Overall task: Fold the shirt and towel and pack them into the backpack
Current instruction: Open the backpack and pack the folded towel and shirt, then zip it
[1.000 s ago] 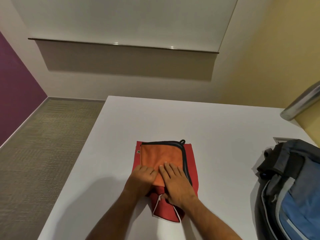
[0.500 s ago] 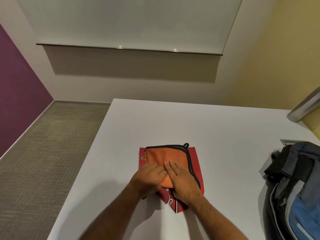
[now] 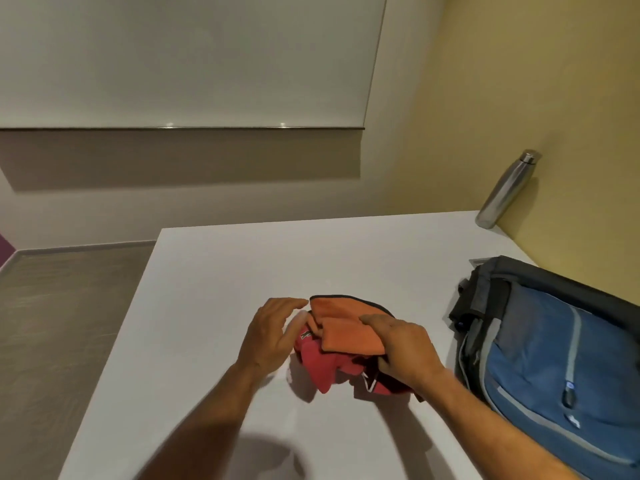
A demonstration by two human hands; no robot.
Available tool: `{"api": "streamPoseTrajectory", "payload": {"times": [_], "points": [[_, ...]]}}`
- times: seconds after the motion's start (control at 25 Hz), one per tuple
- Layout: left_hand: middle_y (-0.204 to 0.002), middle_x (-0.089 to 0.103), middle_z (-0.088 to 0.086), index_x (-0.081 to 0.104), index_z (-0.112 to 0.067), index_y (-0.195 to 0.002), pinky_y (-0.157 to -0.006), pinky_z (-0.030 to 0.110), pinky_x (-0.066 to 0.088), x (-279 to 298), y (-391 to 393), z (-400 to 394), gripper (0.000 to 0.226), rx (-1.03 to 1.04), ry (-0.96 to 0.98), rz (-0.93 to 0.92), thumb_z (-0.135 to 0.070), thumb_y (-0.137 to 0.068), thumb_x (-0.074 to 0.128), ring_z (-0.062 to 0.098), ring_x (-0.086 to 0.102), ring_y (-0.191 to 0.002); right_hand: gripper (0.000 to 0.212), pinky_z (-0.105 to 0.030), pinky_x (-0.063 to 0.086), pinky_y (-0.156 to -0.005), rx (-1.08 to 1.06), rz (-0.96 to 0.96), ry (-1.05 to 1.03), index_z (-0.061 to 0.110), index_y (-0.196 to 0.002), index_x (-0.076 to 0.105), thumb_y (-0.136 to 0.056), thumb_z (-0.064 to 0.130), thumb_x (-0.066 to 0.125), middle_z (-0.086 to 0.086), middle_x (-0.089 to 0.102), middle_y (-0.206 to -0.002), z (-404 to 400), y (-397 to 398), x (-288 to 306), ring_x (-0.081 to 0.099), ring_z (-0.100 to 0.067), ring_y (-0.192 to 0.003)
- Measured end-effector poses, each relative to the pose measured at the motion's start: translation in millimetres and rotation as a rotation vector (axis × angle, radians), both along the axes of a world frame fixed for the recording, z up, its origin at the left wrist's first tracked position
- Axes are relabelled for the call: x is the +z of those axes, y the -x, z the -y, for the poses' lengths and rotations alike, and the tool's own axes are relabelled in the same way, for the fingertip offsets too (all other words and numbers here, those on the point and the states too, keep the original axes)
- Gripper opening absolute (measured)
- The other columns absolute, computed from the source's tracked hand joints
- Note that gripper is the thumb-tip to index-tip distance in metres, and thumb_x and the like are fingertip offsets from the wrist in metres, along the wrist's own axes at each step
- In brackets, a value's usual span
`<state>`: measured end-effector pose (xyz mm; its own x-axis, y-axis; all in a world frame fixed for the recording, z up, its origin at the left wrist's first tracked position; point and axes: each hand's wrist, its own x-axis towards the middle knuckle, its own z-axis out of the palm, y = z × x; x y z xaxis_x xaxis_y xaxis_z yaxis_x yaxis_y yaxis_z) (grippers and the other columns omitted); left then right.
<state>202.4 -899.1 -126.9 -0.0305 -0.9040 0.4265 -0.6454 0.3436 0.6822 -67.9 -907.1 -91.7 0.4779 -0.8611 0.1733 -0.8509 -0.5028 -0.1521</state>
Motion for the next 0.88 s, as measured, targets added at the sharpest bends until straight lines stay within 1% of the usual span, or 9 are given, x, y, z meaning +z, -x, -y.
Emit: {"api": "streamPoseTrajectory", "payload": {"times": [0.08, 0.2, 0.4, 0.48, 0.56, 0.64, 0.72, 0.8, 0.88], "points": [[-0.115, 0.065, -0.013, 0.068, -0.02, -0.118, -0.093, 0.036, 0.052, -5, 22, 14, 0.041, 0.065, -0.066, -0.007, -0.043, -0.098, 0.041, 0.008, 0.057, -0.11, 0.072, -0.039, 0.06, -0.066, -0.056, 0.014, 0.06, 0.031, -0.127, 0.058, -0.056, 0.021, 0.061, 0.01, 0.068, -0.121, -13, 37, 19, 0.07, -0.022, -0.099], [-0.115, 0.068, -0.007, 0.067, -0.021, -0.118, -0.09, 0.033, 0.052, -15, 65, 28, 0.025, 0.056, -0.186, 0.152, -0.024, -0.096, 0.056, 0.016, 0.059, -0.111, 0.077, -0.037, 0.06, -0.064, -0.16, 0.08, 0.172, 0.029, -0.125, 0.059, -0.05, 0.013, 0.063, 0.009, 0.07, -0.118, -41, 89, 54, 0.071, -0.021, -0.097], [-0.106, 0.068, -0.004, 0.066, -0.023, -0.113, -0.082, 0.034, 0.051, -12, 181, 20, 0.035, -0.434, -0.123, 0.453, -0.045, -0.087, 0.056, 0.02, 0.06, -0.097, 0.074, -0.036, 0.06, -0.072, -0.336, 0.14, 0.337, 0.02, -0.122, 0.063, -0.049, 0.013, 0.064, -0.001, 0.073, -0.11, -96, 172, 106, 0.072, -0.024, -0.093], [-0.102, 0.067, -0.004, 0.062, -0.026, -0.111, -0.08, 0.032, 0.053, 2, 235, 9, 0.034, -0.593, -0.068, 0.439, -0.048, -0.085, 0.061, 0.017, 0.059, -0.088, 0.075, -0.038, 0.059, -0.078, -0.459, 0.137, 0.356, 0.018, -0.124, 0.065, -0.05, 0.012, 0.067, -0.005, 0.073, -0.111, -119, 204, 116, 0.071, -0.027, -0.094], [-0.108, 0.067, -0.005, 0.058, -0.03, -0.115, -0.083, 0.029, 0.051, 11, 280, -3, 0.04, -0.736, 0.026, 0.413, -0.049, -0.082, 0.066, 0.015, 0.059, -0.089, 0.073, -0.03, 0.057, -0.08, -0.621, 0.182, 0.369, 0.017, -0.123, 0.067, -0.05, 0.012, 0.062, -0.004, 0.074, -0.109, -144, 234, 117, 0.071, -0.027, -0.092], [-0.11, 0.064, -0.005, 0.059, -0.026, -0.116, -0.081, 0.033, 0.05, 9, 316, -12, 0.046, -0.848, 0.209, 0.492, -0.057, -0.081, 0.063, 0.018, 0.057, -0.094, 0.074, -0.012, 0.048, -0.075, -0.816, 0.365, 0.347, 0.022, -0.121, 0.067, -0.05, 0.008, 0.057, 0.002, 0.074, -0.102, -170, 258, 115, 0.071, -0.023, -0.089], [-0.108, 0.062, -0.005, 0.063, -0.023, -0.112, -0.078, 0.034, 0.047, 2, 341, -20, 0.056, -0.941, 0.312, 0.58, -0.07, -0.082, 0.054, 0.017, 0.055, -0.094, 0.084, 0.0, 0.038, -0.071, -0.99, 0.565, 0.311, 0.036, -0.131, 0.059, -0.057, -0.002, 0.063, 0.012, 0.07, -0.101, -198, 273, 114, 0.068, -0.011, -0.089], [-0.103, 0.061, -0.007, 0.063, -0.025, -0.11, -0.073, 0.033, 0.045, -3, 357, -26, 0.061, -1.004, 0.379, 0.74, -0.076, -0.081, 0.045, 0.016, 0.054, -0.089, 0.103, -0.003, 0.044, -0.068, -1.144, 0.798, 0.289, 0.055, -0.139, 0.04, -0.065, -0.01, 0.069, 0.017, 0.068, -0.101, -223, 281, 111, 0.064, -0.004, -0.084], [-0.094, 0.061, -0.007, 0.064, -0.026, -0.102, -0.065, 0.03, 0.047, -4, 369, -33, 0.048, -1.045, 0.455, 0.897, -0.068, -0.08, 0.05, 0.016, 0.057, -0.08, 0.11, -0.023, 0.056, -0.071, -1.251, 1.158, 0.358, 0.064, -0.138, 0.032, -0.068, -0.013, 0.07, 0.015, 0.071, -0.102, -244, 286, 101, 0.067, -0.012, -0.08]]}}
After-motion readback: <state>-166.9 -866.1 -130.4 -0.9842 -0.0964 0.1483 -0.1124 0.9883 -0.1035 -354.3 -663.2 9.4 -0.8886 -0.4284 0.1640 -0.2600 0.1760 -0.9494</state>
